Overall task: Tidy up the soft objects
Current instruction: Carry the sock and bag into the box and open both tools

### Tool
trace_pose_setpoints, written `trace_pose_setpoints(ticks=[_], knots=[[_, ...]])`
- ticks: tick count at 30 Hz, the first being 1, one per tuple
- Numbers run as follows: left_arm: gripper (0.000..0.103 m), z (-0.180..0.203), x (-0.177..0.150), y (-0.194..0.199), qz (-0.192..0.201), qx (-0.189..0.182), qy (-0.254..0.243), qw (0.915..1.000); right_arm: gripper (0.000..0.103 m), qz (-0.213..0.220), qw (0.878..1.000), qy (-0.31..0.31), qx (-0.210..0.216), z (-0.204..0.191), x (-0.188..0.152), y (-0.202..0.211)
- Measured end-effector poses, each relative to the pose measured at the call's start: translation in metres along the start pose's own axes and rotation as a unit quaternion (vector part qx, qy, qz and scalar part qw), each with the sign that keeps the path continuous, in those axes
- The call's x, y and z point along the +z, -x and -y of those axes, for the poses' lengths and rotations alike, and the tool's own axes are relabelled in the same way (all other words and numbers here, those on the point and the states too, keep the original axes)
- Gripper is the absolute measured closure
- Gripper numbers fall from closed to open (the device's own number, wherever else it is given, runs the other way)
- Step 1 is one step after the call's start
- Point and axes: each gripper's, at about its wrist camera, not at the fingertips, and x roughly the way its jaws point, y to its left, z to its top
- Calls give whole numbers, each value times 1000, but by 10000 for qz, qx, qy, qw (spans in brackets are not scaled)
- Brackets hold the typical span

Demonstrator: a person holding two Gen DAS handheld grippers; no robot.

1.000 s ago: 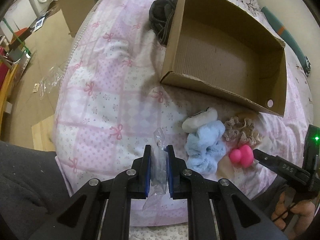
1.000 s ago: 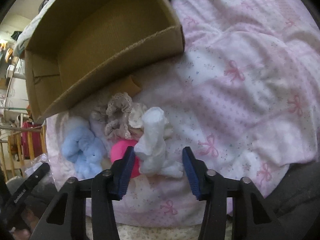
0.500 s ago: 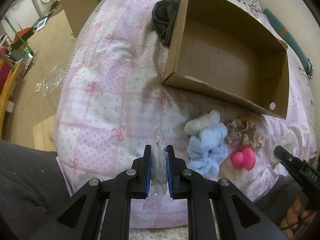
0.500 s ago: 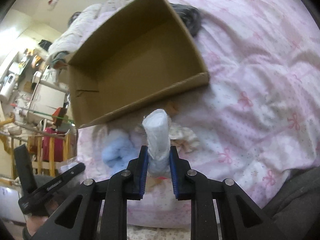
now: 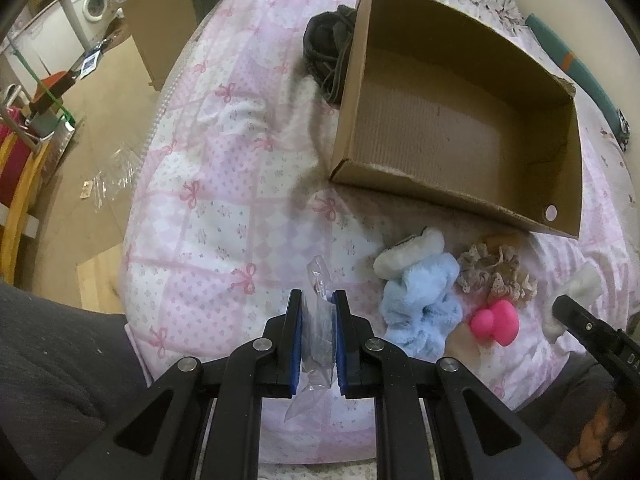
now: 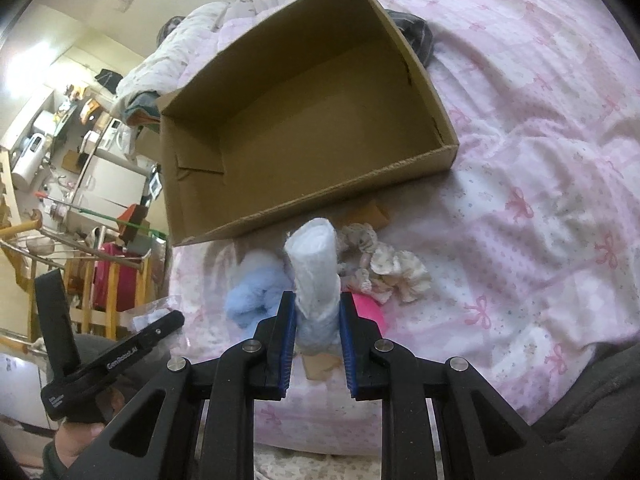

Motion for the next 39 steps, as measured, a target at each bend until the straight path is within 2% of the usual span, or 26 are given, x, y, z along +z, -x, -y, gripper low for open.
trace_pose_setpoints(ticks=[8,11,17,23,27,32,36,39], knots=[[91,-1,26,26,414,-7,51,9991,81,512,9958,752,44,-25,4,28],[91,8,37,37,606,15,-145,9981,81,647,9926,1019,103,-39,11,37],[91,33,64,55,1048,69,-528,9931,81,862,9874,1319,174,-54,37,49],[91,53,96,54,1278,47,-613,9899,81,1062,9835,1460,81,-55,73,44],[91,67,110,46,1484,132,-740,9861,81,1012,9871,1243,-3,-43,87,25],[91,75,119,24,1505,273,-858,9845,81,739,9908,1096,-292,-26,83,-1],[91,78,122,5,1447,26,-891,9854,81,593,9899,1209,-453,-25,80,-13],[91,81,122,-6,1431,7,-999,9846,81,453,9897,1253,-525,-25,80,-23]])
